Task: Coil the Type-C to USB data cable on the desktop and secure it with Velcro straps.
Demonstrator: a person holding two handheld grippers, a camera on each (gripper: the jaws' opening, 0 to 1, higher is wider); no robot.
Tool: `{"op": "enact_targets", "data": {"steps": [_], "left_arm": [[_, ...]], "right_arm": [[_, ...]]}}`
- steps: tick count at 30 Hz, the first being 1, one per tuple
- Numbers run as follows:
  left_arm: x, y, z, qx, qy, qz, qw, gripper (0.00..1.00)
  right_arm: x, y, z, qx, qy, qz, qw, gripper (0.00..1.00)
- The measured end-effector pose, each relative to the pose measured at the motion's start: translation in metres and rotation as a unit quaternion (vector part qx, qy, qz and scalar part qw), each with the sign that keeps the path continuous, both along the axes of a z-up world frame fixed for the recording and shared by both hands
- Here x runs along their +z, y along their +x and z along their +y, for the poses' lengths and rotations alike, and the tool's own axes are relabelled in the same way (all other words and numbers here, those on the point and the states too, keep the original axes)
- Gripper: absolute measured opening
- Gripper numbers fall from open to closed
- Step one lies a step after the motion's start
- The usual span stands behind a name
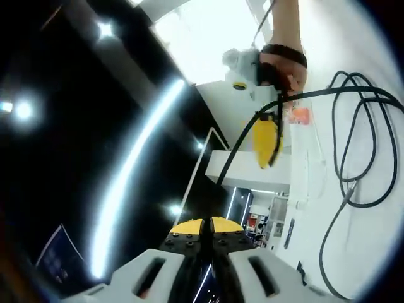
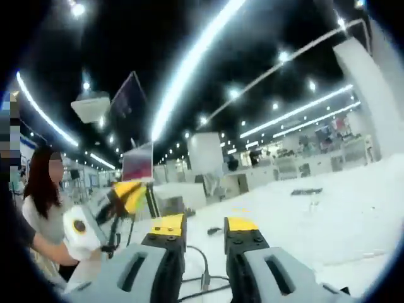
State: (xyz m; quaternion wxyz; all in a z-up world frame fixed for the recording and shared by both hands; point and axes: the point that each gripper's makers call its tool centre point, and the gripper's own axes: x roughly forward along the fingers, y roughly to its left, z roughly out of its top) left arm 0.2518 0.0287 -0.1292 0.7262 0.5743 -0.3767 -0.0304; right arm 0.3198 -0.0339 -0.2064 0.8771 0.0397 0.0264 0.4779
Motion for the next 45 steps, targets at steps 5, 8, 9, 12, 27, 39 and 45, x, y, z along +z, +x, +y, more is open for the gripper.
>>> {"op": "enact_targets", "data": {"steps": [5,8,9,12,27,39,45], "left_arm": [[0.001,-0.001,0.002,0.002,-0.002,-0.002,1.0000,0.03],[0.002,-0.002,0.002,0.003,-0.001,-0.004,1.0000,0.03],[0.002,-0.003,0.002,0.002,-0.001,-0.004,1.0000,0.03],[0.003,-0.005,0.002,0.000,-0.003,-0.005,1.0000,0.03],[-0.013,0.005,-0.007,-0.033,-0.031,0.076,0.9961,0.03],[-0.026,-0.002,-0.025,-0.074,-0.036,0.112,0.9902,0.04],[-0.025,0.004,-0.017,-0.070,-0.054,0.113,0.9896,0.04]], "right_arm": [[-0.058,0.006,0.039,0.021,-0.105,0.025,0.9940,0.29],[-0.075,0.013,0.053,0.019,-0.132,0.034,0.9905,0.27],[-0.078,0.015,0.056,0.017,-0.134,0.038,0.9901,0.24],[-0.085,0.020,0.056,0.002,-0.156,0.041,0.9868,0.10],[0.047,0.001,-0.030,-0.157,-0.047,-0.135,0.9773,0.04],[0.059,-0.029,-0.032,-0.200,-0.058,-0.209,0.9554,0.04],[0.057,-0.041,-0.015,-0.175,-0.075,-0.232,0.9539,0.04]]}}
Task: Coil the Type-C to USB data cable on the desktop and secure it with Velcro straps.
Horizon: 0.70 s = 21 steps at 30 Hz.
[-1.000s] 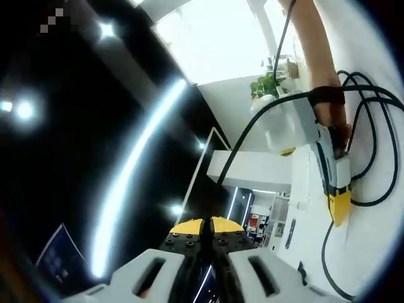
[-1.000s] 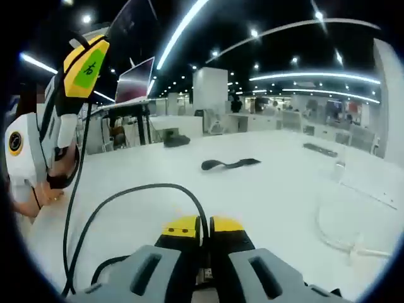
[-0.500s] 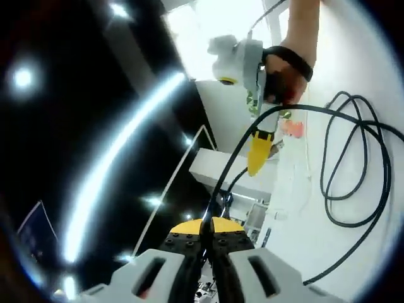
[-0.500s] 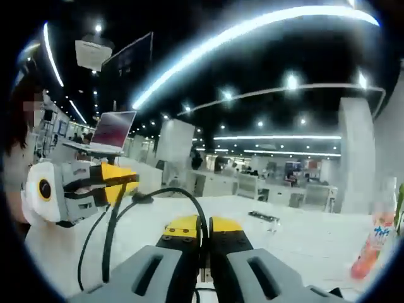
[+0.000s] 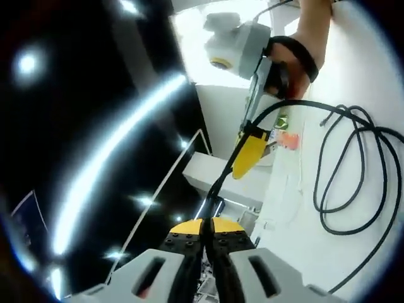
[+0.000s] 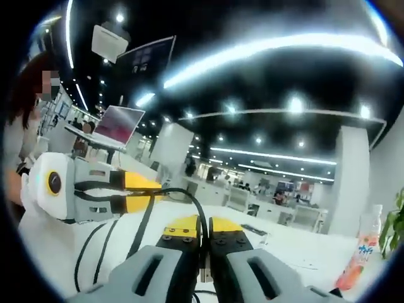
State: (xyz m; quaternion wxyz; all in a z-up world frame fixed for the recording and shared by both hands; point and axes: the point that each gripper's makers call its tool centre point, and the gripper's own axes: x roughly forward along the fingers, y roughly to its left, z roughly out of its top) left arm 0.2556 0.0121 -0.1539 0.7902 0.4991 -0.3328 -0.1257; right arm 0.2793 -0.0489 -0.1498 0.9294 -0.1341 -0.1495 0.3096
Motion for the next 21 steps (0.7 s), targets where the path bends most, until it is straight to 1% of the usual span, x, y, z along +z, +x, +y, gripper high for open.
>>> {"op": "enact_targets", "data": {"steps": [2,4,6,8,10,15,17,18,19,20,21], "left_arm": [[0.000,0.001,0.002,0.008,0.000,-0.002,1.0000,0.04],[0.001,0.001,0.003,0.014,-0.002,-0.011,0.9998,0.05],[0.003,0.001,0.004,0.015,-0.010,-0.016,0.9997,0.07],[0.002,0.006,0.007,0.020,-0.018,-0.009,0.9996,0.07],[0.001,0.009,0.008,0.026,-0.014,-0.010,0.9995,0.07],[0.002,0.011,0.011,0.035,-0.014,-0.010,0.9992,0.07],[0.002,0.013,0.014,0.046,-0.013,-0.005,0.9989,0.06],[0.003,0.017,0.016,0.051,-0.013,-0.001,0.9986,0.05],[0.002,0.019,0.018,0.056,-0.011,0.003,0.9984,0.04],[0.002,0.020,0.019,0.064,-0.003,0.003,0.9979,0.04],[0.001,0.021,0.020,0.069,0.001,0.004,0.9976,0.04]], "right_arm": [[-0.001,-0.001,0.002,0.003,-0.001,0.000,1.0000,0.04],[-0.001,-0.003,0.003,0.009,-0.004,0.000,1.0000,0.04],[0.000,-0.006,0.005,0.014,-0.006,-0.003,0.9999,0.03],[0.002,-0.011,0.009,0.028,-0.006,-0.007,0.9996,0.02],[0.002,-0.017,0.016,0.040,-0.026,-0.019,0.9987,0.02],[0.001,-0.027,0.025,0.068,-0.035,-0.025,0.9968,0.02],[-0.004,-0.031,0.030,0.096,-0.038,-0.009,0.9946,0.03],[-0.008,-0.031,0.031,0.105,-0.038,0.007,0.9937,0.03],[-0.010,-0.029,0.031,0.111,-0.025,0.023,0.9932,0.04],[-0.010,-0.027,0.032,0.130,0.004,0.045,0.9905,0.04],[-0.009,-0.027,0.032,0.151,0.038,0.071,0.9852,0.04]]}}
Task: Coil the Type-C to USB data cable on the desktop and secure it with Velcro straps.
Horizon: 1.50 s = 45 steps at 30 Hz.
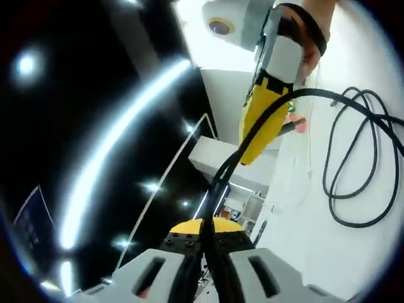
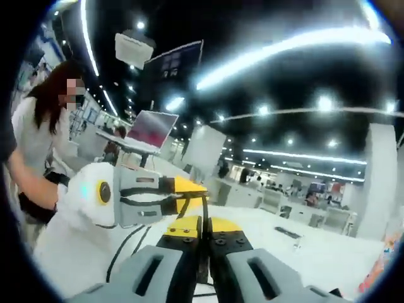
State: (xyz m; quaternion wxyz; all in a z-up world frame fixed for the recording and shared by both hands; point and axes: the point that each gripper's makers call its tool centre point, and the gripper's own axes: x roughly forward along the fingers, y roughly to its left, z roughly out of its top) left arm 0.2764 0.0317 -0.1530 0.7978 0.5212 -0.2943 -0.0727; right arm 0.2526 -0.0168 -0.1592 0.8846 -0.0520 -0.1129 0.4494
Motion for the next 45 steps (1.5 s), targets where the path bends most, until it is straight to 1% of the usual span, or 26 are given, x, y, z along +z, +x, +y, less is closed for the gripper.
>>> {"op": "enact_targets", "data": {"steps": [1,3,5,6,8,11,12,14,17,18,19,21,27,28,30,32,33,35,37,38,39,40,42,43,44,45], "left_arm": [[-0.001,0.001,0.000,0.003,0.003,0.003,1.0000,0.04],[-0.005,0.004,0.002,0.020,0.015,0.015,0.9996,0.03],[-0.010,0.008,0.006,0.038,0.033,0.025,0.9984,0.03],[-0.012,0.011,0.008,0.049,0.040,0.026,0.9976,0.03],[-0.013,0.010,0.006,0.043,0.039,0.027,0.9980,0.03],[-0.011,0.005,0.001,0.032,0.034,0.023,0.9986,0.03],[-0.011,0.005,0.000,0.033,0.035,0.022,0.9986,0.03],[-0.010,0.000,-0.004,0.028,0.041,0.016,0.9986,0.03],[-0.010,-0.005,-0.009,0.022,0.046,0.010,0.9987,0.03],[-0.010,-0.006,-0.010,0.019,0.047,0.008,0.9987,0.03],[-0.009,-0.007,-0.011,0.017,0.050,0.003,0.9986,0.03],[-0.004,-0.010,-0.013,0.009,0.063,-0.026,0.9976,0.04],[-0.005,-0.010,-0.015,0.015,0.077,-0.039,0.9961,0.04],[-0.006,-0.010,-0.015,0.011,0.067,-0.031,0.9972,0.04],[-0.013,-0.005,-0.014,0.004,0.057,0.012,0.9983,0.03],[-0.012,-0.003,-0.011,0.002,0.043,0.024,0.9988,0.03],[-0.014,0.001,-0.005,0.016,0.035,0.036,0.9986,0.03],[-0.014,0.009,0.005,0.026,0.014,0.055,0.9981,0.03],[-0.013,0.014,0.014,0.030,-0.010,0.069,0.9971,0.03],[-0.013,0.016,0.017,0.033,-0.017,0.073,0.9966,0.03],[-0.013,0.018,0.020,0.037,-0.019,0.076,0.9963,0.03],[-0.013,0.019,0.021,0.041,-0.020,0.077,0.9960,0.03],[-0.015,0.021,0.024,0.051,-0.020,0.078,0.9955,0.03],[-0.015,0.021,0.025,0.053,-0.021,0.078,0.9953,0.03],[-0.015,0.021,0.025,0.054,-0.022,0.078,0.9952,0.03],[-0.015,0.021,0.025,0.056,-0.022,0.077,0.9952,0.03]], "right_arm": [[-0.001,0.000,0.000,0.022,0.024,0.034,0.9989,0.05],[0.000,0.000,-0.002,0.044,0.049,0.067,0.9956,0.08],[0.007,-0.002,-0.003,0.068,0.080,0.079,0.9914,0.18],[0.010,-0.005,-0.003,0.076,0.091,0.081,0.9896,0.25],[0.010,-0.008,0.001,0.078,0.077,0.071,0.9914,0.31],[-0.007,-0.009,0.010,0.054,-0.001,0.034,0.9980,0.35],[-0.012,-0.009,0.013,0.051,-0.012,0.032,0.9981,0.35],[-0.020,-0.007,0.017,0.044,-0.027,0.029,0.9983,0.34],[-0.019,-0.003,0.013,0.027,-0.030,0.019,0.9990,0.04],[-0.017,-0.001,0.010,0.026,-0.026,0.021,0.9991,0.04],[-0.017,-0.002,0.009,0.034,-0.012,0.044,0.9984,0.04],[-0.015,-0.002,0.008,0.047,-0.004,0.057,0.9973,0.03],[-0.018,-0.008,0.013,0.065,-0.003,0.075,0.9950,0.03],[-0.019,-0.008,0.013,0.066,-0.002,0.078,0.9948,0.03],[-0.020,-0.006,0.014,0.062,0.000,0.083,0.9946,0.03],[-0.016,-0.004,0.012,0.061,0.018,0.078,0.9949,0.04],[-0.013,-0.003,0.010,0.059,0.022,0.077,0.9951,0.06],[0.003,0.004,-0.001,0.056,0.056,0.075,0.9940,0.15],[0.013,0.007,-0.014,0.058,0.078,0.082,0.9919,0.15],[0.001,0.005,-0.021,0.060,0.048,0.109,0.9910,0.13],[-0.011,0.006,-0.027,0.058,0.011,0.118,0.9913,0.14],[-0.025,0.011,-0.035,0.042,-0.017,0.124,0.9912,0.14],[-0.055,0.023,-0.052,0.001,-0.066,0.155,0.9857,0.14],[-0.073,0.029,-0.059,-0.015,-0.095,0.179,0.9790,0.14],[-0.088,0.034,-0.064,-0.018,-0.114,0.213,0.9702,0.14],[-0.105,0.036,-0.067,-0.026,-0.129,0.253,0.9584,0.14]]}}
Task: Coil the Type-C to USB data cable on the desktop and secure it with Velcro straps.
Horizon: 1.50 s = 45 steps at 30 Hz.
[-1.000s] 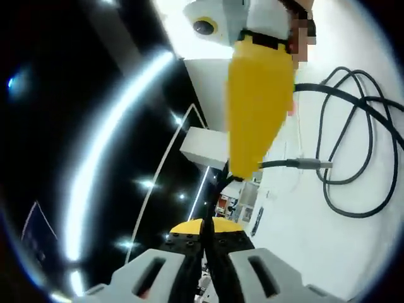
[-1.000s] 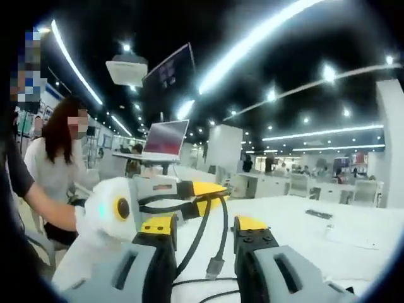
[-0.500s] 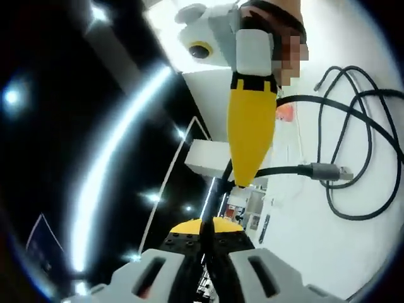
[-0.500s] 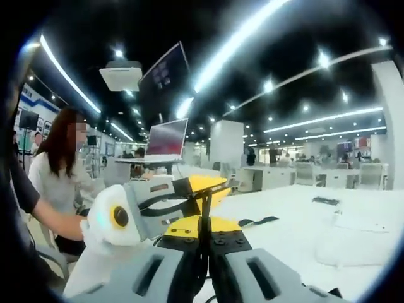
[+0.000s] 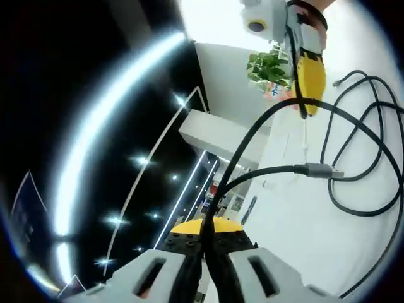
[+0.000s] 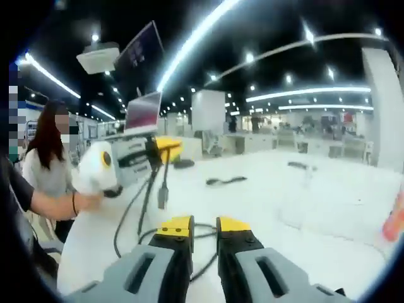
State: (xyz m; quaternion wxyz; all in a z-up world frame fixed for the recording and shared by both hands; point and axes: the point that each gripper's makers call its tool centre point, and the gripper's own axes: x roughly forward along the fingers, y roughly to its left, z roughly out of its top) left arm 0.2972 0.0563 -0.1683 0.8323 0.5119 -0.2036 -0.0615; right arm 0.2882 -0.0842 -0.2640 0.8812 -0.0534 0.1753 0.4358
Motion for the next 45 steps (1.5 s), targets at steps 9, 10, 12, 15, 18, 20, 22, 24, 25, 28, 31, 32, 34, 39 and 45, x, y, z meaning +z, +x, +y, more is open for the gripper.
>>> {"op": "enact_targets", "data": {"steps": [9,10,12,15,18,20,22,24,25,28,31,32,34,39,45], "left_arm": [[0.003,0.000,0.005,0.011,-0.005,-0.005,0.9999,0.03],[0.003,-0.001,0.004,0.010,-0.003,-0.006,0.9999,0.03],[0.004,-0.002,0.003,0.008,-0.001,-0.009,0.9999,0.03],[0.005,-0.003,0.002,0.007,-0.001,-0.012,0.9999,0.03],[0.004,-0.002,0.002,0.006,-0.001,-0.010,0.9999,0.03],[0.003,-0.003,0.000,0.003,0.001,-0.009,1.0000,0.03],[0.003,-0.004,-0.002,0.000,0.001,-0.009,1.0000,0.03],[0.003,-0.005,-0.004,-0.003,0.003,-0.013,0.9999,0.03],[0.004,-0.005,-0.004,-0.003,0.004,-0.014,0.9999,0.03],[0.007,-0.009,-0.005,-0.010,0.000,-0.021,0.9997,0.03],[0.017,-0.017,-0.013,-0.034,-0.005,-0.042,0.9985,0.03],[0.020,-0.021,-0.018,-0.048,-0.006,-0.051,0.9975,0.03],[0.021,-0.028,-0.023,-0.059,-0.003,-0.060,0.9965,0.03],[0.020,-0.031,-0.033,-0.076,0.015,-0.065,0.9949,0.03],[0.013,-0.031,-0.045,-0.102,0.023,-0.053,0.9931,0.03]], "right_arm": [[-0.043,-0.012,0.008,0.009,-0.046,0.055,0.9974,0.18],[-0.044,-0.011,0.011,0.014,-0.045,0.044,0.9979,0.16],[-0.043,-0.011,0.013,0.016,-0.050,0.030,0.9982,0.10],[-0.043,-0.013,0.013,0.027,-0.092,-0.020,0.9952,0.09],[-0.042,-0.014,0.018,0.032,-0.107,-0.039,0.9930,0.05],[-0.042,-0.012,0.019,0.025,-0.111,-0.028,0.9931,0.02],[-0.040,-0.008,0.017,0.026,-0.137,-0.047,0.9892,0.01],[-0.034,-0.004,0.016,0.018,-0.140,-0.069,0.9876,0.00],[-0.028,-0.001,0.017,0.014,-0.132,-0.080,0.9879,0.00],[-0.005,0.003,0.017,-0.002,-0.107,-0.116,0.9874,0.00],[0.018,0.005,0.016,-0.022,-0.090,-0.155,0.9837,0.00],[0.024,0.005,0.016,-0.028,-0.088,-0.167,0.9817,0.00],[0.036,0.004,0.017,-0.038,-0.086,-0.193,0.9767,0.00],[0.059,-0.001,0.021,-0.056,-0.078,-0.250,0.9635,0.00],[0.070,-0.006,0.028,-0.071,-0.115,-0.314,0.9398,0.00]]}}
